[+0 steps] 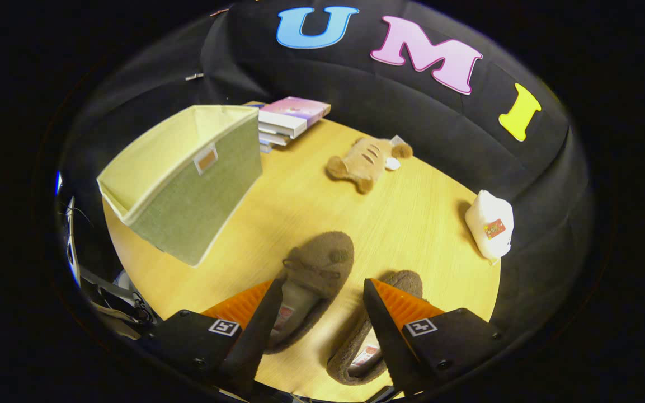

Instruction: Open the storage box then place both shoes into the box .Put the left shoe in first, then the right shoe, with the right side of both shoes facing outward in a uniform manner.

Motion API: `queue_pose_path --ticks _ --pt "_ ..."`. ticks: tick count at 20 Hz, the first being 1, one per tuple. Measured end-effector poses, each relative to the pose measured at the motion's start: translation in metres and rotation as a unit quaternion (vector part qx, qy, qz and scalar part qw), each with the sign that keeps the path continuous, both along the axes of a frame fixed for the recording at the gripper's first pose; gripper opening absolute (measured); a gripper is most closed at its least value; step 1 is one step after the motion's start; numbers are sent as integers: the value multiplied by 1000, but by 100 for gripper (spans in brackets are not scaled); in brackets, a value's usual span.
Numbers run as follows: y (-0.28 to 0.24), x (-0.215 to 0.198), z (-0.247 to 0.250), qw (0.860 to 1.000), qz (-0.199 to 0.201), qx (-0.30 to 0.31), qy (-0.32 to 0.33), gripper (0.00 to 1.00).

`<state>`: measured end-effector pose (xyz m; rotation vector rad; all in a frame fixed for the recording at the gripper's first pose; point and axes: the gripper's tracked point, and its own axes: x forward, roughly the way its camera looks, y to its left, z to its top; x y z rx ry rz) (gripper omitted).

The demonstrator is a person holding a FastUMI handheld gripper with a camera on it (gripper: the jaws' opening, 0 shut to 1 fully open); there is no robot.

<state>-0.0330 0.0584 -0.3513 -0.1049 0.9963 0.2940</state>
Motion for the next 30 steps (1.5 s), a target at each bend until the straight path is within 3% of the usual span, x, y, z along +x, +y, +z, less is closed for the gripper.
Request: queue_pose_path --ticks 4,6,10,12,13,15,21,30 --pt "-3 2 -43 999 -28 -8 33 79" --pt "-5 8 -61 998 -49 -9 43 68" --pt "-2 14 -81 991 -108 17 75 34" --pt "-6 16 -84 986 -140 22 83 24" --pt "-8 17 -83 984 -152 26 86 13" --pt "-7 15 -81 982 -161 34 90 7" --pt "-7 19 -36 979 -182 65 62 7" --pt "24 69 101 979 -166 118 3 7"
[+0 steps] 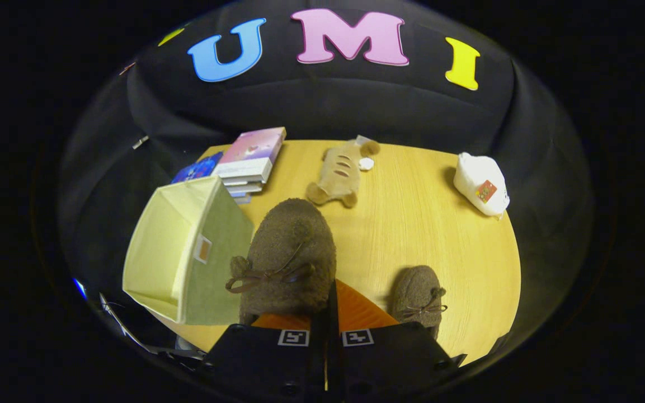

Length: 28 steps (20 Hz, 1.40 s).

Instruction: Open the storage box then place both shoes into the box .Put the left shoe in first, then the right shoe, with the right side of both shoes facing outward in a uniform manner.

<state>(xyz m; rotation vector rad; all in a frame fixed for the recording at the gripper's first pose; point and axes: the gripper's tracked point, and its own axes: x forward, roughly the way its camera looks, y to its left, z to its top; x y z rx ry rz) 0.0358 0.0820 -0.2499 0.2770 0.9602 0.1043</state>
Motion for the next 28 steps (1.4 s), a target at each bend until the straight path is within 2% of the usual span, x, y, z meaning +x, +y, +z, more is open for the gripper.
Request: queue_pose_path --ticks 5,11,18,22,28 --pt "61 35 69 998 26 39 -35 7" --pt "153 57 81 996 56 65 -19 7" --pt "227 61 27 996 79 36 34 7" --pt "253 60 -17 993 89 8 74 7" --pt "283 47 -62 985 107 -2 133 7"
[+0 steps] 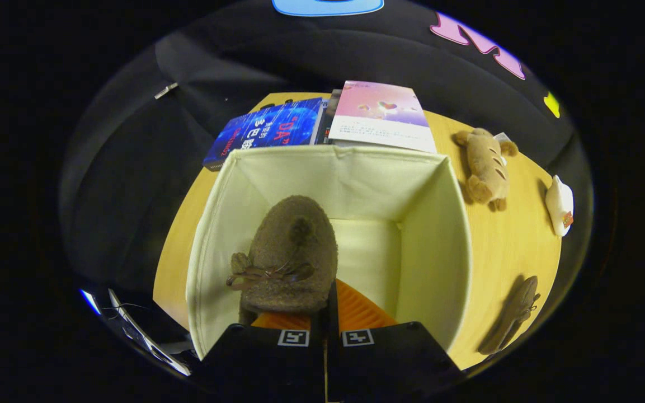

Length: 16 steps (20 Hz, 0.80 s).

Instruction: Open the storage box then place both shoes into the box .Put the left shoe in first, then the right shoe, with the right side of both shoes facing outward in a uniform manner.

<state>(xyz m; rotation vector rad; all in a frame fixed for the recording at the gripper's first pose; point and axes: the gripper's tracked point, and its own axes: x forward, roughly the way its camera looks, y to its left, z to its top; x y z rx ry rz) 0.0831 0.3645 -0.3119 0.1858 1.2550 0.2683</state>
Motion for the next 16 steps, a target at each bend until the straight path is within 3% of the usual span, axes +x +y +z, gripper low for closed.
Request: queue_pose_path --ticks 8,12,16 --pt "14 -7 -40 999 21 -16 41 7" --pt "23 -15 -49 998 32 5 61 8" --pt "30 -20 -42 996 47 28 69 22"
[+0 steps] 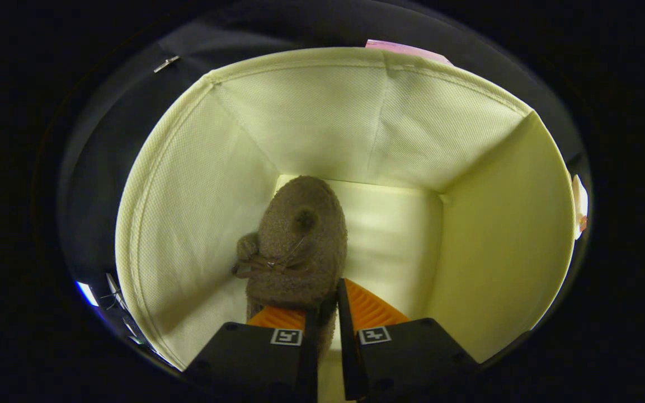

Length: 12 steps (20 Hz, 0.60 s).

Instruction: Open the storage box then place both shoes into the box .Put the left shoe in first, then the right shoe, with the right side of both shoes facing outward in a uniform manner.

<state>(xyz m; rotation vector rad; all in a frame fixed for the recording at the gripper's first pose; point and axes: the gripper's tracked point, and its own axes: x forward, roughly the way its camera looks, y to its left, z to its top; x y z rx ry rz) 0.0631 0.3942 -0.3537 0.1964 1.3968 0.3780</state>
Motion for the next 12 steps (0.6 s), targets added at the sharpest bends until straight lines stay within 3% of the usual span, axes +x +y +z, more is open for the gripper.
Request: queue_pose_path --ticks 1,6,9,12 --pt "-1 0 3 1000 1 6 0 34" --pt "-15 1 38 999 4 36 -38 60" --pt "-31 9 74 993 2 64 -98 80" --pt "-58 16 120 981 -19 93 -169 83"
